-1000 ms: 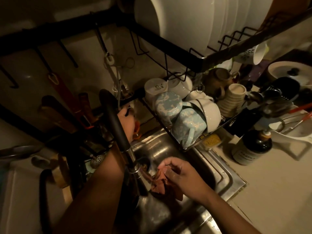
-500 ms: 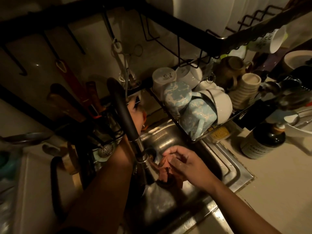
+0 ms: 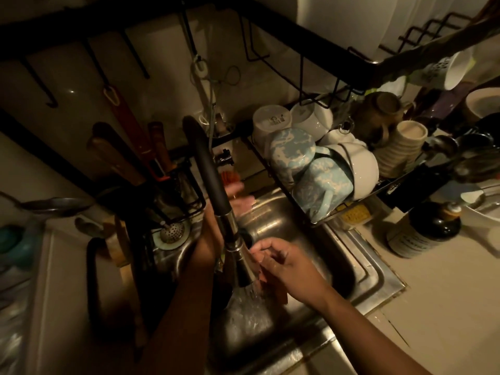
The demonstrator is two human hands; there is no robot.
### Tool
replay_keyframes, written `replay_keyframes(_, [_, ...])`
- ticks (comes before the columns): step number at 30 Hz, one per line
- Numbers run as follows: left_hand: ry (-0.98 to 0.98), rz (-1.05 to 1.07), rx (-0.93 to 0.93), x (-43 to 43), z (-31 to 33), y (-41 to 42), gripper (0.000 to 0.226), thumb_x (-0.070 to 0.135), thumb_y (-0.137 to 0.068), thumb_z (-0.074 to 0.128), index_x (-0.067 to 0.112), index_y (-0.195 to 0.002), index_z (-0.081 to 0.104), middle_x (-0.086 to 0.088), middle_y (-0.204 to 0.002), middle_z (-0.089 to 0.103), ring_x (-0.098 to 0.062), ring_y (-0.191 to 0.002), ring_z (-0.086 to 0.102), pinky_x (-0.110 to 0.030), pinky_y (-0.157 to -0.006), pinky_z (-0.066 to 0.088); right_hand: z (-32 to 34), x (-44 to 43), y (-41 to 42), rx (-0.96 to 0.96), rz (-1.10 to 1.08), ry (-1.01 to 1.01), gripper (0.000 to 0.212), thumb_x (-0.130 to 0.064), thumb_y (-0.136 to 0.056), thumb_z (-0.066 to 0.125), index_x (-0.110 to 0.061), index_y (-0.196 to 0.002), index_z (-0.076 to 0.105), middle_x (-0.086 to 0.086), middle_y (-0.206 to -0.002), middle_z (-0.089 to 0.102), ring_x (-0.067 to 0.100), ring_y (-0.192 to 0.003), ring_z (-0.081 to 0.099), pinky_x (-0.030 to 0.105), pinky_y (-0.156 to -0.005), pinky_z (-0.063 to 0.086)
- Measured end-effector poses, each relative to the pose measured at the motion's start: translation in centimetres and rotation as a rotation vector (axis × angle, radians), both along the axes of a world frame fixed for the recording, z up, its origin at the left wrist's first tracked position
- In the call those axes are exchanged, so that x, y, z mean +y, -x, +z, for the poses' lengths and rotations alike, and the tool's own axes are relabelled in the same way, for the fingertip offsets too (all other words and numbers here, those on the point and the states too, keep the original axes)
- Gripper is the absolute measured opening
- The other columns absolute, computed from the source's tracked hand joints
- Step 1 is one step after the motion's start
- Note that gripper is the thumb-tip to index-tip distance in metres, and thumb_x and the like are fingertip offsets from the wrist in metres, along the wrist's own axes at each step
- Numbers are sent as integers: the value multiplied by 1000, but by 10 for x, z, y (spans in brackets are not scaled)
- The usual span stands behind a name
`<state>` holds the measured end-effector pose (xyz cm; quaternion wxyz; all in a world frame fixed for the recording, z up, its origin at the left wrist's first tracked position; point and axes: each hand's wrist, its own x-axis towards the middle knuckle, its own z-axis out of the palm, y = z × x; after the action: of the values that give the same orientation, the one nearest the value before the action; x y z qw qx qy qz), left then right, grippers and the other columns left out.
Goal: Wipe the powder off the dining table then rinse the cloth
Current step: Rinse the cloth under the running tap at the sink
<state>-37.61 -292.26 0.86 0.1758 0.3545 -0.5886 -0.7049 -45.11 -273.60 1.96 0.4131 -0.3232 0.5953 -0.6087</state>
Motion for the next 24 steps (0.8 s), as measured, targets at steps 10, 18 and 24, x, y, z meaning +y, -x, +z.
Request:
replay_keyframes(10, [-16,21,-88,100,-6,-87,27,3,-81,73,9,-106,63,-5,-75,71,-11,-58,65,-25,-49,50,-20,-2,-19,-13,31,-112,25,2,-99,52,-15,-116,58,31,-96,63,26,-70,57,22,-52,45])
replay_keyframes(18, [-17,292,-64,103,-1,-95,25,-6,-91,56,12,-103,70,-17,-94,74,-27,-73,71,-31,-57,54,-42,9,-21,-60,156,-118,18,-12,-93,67,4,-99,61,7,-83,67,11,-78,62,24,-71,50])
replay_keyframes(24, [-100,332,41,110,1,-98,15,9,-90,64,13,-103,68,-15,-94,74,-29,-79,72,-36,-65,54,-52,9,-26,-164,200,-97,73,-56,-69,82,6,-104,63,14,-95,71,22,-87,68,26,-75,54])
